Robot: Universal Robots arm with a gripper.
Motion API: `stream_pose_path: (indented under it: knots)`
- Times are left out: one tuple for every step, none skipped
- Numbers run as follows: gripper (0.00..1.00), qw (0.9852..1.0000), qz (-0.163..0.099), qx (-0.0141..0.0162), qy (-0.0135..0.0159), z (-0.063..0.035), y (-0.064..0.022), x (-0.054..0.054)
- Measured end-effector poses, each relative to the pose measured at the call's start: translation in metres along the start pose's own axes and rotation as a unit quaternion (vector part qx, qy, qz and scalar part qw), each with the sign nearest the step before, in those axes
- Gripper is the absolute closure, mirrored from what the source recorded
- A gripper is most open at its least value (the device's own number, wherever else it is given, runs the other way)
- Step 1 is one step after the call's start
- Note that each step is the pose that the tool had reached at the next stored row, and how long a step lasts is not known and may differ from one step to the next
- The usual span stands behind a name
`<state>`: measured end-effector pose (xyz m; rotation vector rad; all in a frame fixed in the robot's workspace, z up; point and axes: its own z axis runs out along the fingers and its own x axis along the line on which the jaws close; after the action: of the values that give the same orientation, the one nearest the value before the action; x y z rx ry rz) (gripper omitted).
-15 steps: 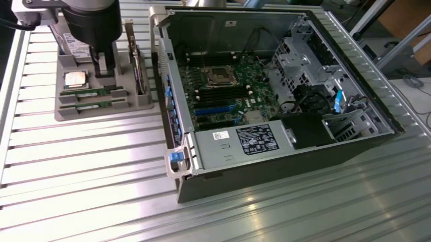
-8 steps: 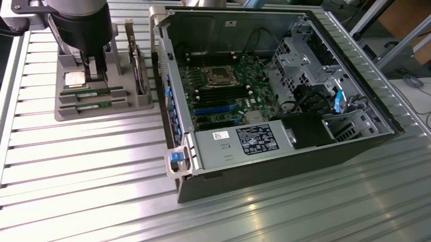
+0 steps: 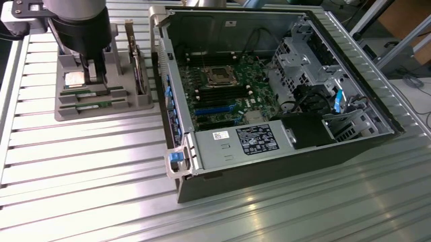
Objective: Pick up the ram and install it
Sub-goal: 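Pick up the ram and move it above insertion slot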
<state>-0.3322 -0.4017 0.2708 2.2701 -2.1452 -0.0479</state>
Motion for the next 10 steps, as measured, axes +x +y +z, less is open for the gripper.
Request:
stream_pose_path:
  knots:
    - [0.64, 1.0000, 0.000, 0.0000, 0.0000, 0.0012, 0.0004, 0.0000]
    - [0.64, 1.0000, 0.000, 0.0000, 0.0000, 0.0023, 0.0006, 0.0000]
    - [0.64, 1.0000, 0.000, 0.0000, 0.0000, 0.0026, 0.0007, 0.0000]
    - [0.64, 1.0000, 0.000, 0.0000, 0.0000, 0.0034, 0.0009, 0.0000]
    - [0.64, 1.0000, 0.000, 0.0000, 0.0000, 0.0039, 0.0011, 0.0000]
    - [0.64, 1.0000, 0.000, 0.0000, 0.0000, 0.0043, 0.0013, 0.0000]
    - [0.64, 1.0000, 0.000, -0.0001, 0.0000, 0.0049, 0.0016, 0.0000]
    - [0.64, 1.0000, 0.000, 0.0000, 0.0000, 0.0054, 0.0018, 0.0000]
    - [0.64, 1.0000, 0.000, -0.0001, 0.0000, 0.0058, 0.0020, 0.0000]
    - [0.64, 1.0000, 0.000, 0.0000, 0.0000, 0.0062, 0.0022, 0.0000]
